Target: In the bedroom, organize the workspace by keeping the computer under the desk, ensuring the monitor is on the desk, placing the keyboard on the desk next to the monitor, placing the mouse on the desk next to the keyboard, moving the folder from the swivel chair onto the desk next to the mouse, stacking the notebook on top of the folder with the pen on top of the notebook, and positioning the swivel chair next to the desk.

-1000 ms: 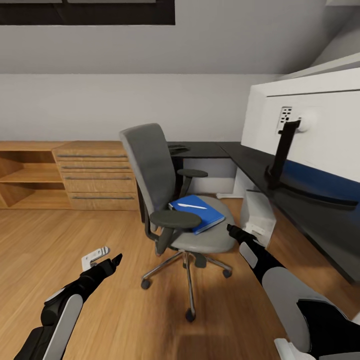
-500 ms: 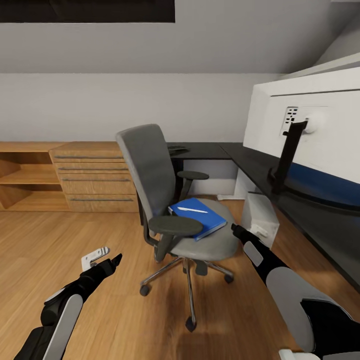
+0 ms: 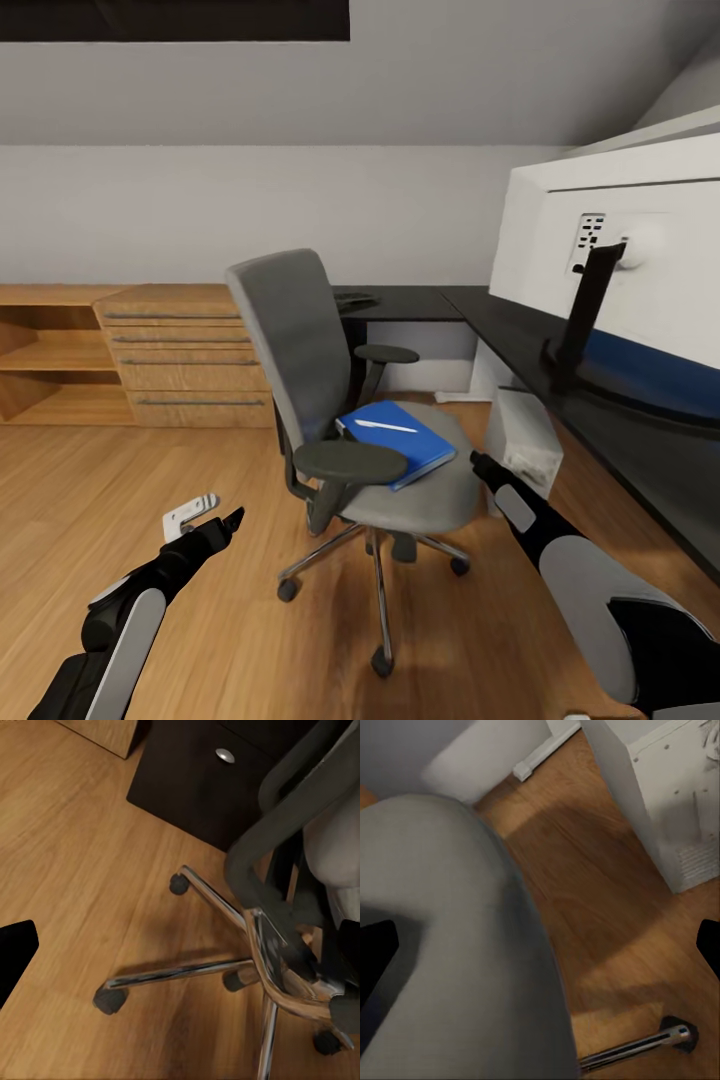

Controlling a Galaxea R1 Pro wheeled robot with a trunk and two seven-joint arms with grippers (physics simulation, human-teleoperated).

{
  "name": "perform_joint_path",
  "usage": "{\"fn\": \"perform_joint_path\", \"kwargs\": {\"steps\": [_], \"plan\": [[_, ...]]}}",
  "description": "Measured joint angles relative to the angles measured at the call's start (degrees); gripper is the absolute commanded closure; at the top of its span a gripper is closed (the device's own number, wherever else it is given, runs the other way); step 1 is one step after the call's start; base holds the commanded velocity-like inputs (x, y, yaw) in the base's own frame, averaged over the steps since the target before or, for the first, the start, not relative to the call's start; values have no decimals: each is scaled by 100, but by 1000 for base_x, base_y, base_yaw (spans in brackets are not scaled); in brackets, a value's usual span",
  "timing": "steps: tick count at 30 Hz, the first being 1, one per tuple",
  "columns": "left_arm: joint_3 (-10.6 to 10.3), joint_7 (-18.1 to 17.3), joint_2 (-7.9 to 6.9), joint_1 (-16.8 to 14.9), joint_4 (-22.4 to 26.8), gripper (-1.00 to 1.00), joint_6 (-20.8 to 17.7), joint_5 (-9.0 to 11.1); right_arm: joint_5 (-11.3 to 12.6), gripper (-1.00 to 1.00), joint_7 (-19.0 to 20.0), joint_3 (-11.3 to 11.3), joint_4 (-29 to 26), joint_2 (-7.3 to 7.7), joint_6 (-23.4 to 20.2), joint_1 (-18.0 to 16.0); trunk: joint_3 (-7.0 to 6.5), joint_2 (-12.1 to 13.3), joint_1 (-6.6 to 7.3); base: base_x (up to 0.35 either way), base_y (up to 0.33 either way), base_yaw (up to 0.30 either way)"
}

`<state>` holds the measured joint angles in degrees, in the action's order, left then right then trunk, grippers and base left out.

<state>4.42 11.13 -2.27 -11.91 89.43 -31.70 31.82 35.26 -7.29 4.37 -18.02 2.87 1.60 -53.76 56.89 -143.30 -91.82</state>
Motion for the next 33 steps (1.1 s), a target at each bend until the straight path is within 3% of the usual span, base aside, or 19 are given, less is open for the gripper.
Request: {"fn": "perform_joint_path", "kwargs": {"steps": [6, 33], "plan": [[0, 0, 0, -1, 2, -100, -3, 0, 232, -100, 0, -9, 18, 21, -1, 0, 0, 0, -1, 174, 0, 0], [0, 0, -2, -1, 2, -100, -6, -4, 261, -100, -14, -6, 65, 48, -15, 0, 0, 0, -2, 72, 0, 0]]}}
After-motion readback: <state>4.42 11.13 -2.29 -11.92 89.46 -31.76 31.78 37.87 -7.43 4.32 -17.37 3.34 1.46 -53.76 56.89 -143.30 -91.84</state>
